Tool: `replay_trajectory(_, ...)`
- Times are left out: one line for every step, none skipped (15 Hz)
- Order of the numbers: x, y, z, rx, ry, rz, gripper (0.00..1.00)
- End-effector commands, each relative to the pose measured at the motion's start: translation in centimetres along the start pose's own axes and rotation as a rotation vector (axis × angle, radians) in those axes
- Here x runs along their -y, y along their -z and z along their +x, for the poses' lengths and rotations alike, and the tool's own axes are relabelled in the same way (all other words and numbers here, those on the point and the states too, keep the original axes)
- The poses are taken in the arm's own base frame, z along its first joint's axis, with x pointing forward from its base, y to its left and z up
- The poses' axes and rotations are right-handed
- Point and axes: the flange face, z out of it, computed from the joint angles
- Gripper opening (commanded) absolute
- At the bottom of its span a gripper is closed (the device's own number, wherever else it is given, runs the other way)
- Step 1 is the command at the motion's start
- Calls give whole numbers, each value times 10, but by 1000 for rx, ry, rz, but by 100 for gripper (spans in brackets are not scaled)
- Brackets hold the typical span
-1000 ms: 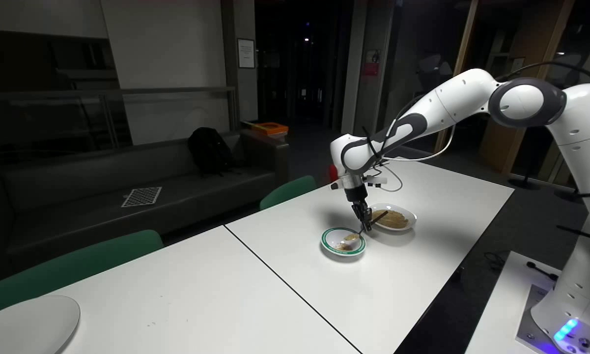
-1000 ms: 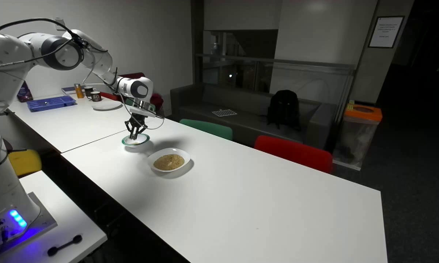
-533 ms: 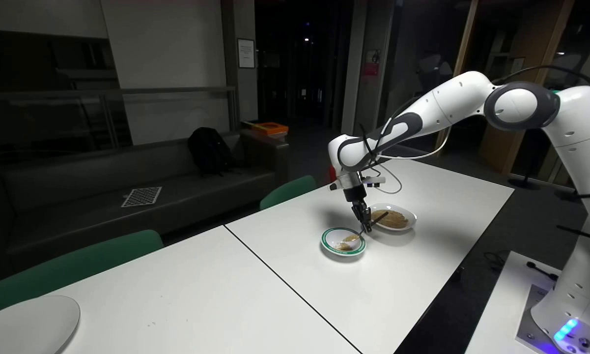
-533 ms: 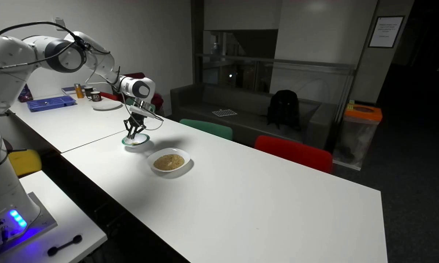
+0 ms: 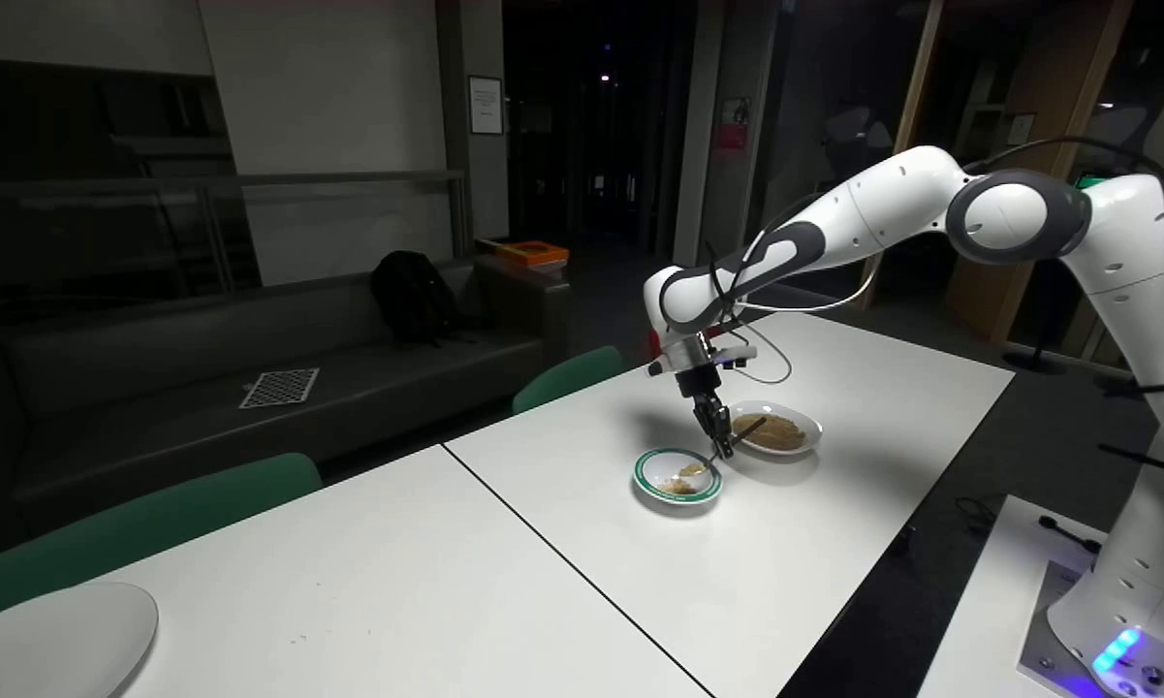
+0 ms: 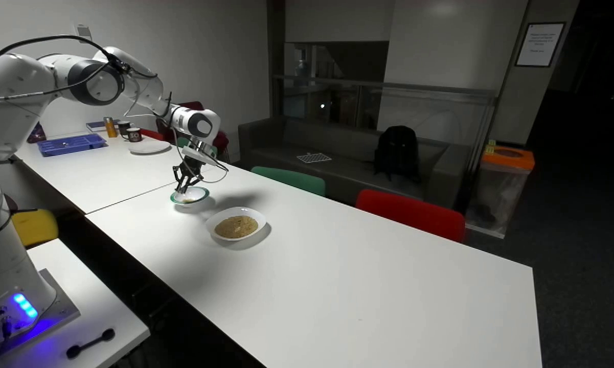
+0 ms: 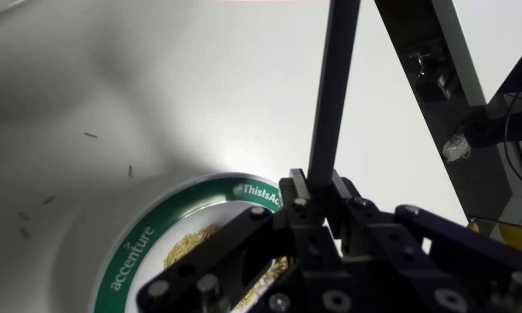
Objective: Scoop some contents from the white plate using the spoon and put it in the bowl.
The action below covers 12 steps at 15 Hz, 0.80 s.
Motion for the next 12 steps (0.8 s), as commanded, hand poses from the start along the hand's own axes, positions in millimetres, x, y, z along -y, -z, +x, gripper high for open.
replay_trajectory(-2,9,-1,0,-25,63,3)
replay_trajectory(-3,10,-1,0,-29,69,3)
replay_trajectory(-3,10,-1,3,-28,82,3)
replay_trajectory(-4,11,-1,3,-30,89,3)
replay_trajectory(-4,11,-1,2,-30,97,3)
replay_trajectory(-4,11,-1,3,-31,108,3)
replay_trajectory(-5,12,-1,3,-33,115,3)
replay_trajectory(-5,12,-1,5,-33,126,3)
replay_trajectory(-6,12,-1,5,-34,134,3)
replay_trajectory(-6,12,-1,6,-35,143,3)
replay_trajectory(-7,12,-2,10,-36,153,3)
replay_trajectory(-7,11,-2,13,-35,167,3)
